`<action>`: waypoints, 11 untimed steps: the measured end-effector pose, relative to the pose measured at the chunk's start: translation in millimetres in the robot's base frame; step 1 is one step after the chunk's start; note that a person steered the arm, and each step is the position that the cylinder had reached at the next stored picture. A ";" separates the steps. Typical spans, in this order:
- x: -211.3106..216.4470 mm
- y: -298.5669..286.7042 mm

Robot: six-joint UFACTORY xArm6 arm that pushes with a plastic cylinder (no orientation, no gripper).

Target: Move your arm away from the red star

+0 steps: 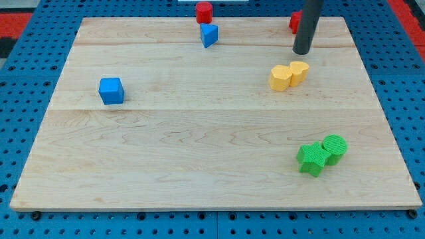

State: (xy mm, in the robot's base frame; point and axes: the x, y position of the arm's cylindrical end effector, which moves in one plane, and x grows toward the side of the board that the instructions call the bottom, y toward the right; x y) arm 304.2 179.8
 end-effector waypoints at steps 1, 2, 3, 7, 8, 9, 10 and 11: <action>35.3 24.6; 74.9 48.1; 112.7 54.6; 229.0 86.1; 250.4 96.5; 268.1 106.1; 276.3 110.7; 276.3 110.7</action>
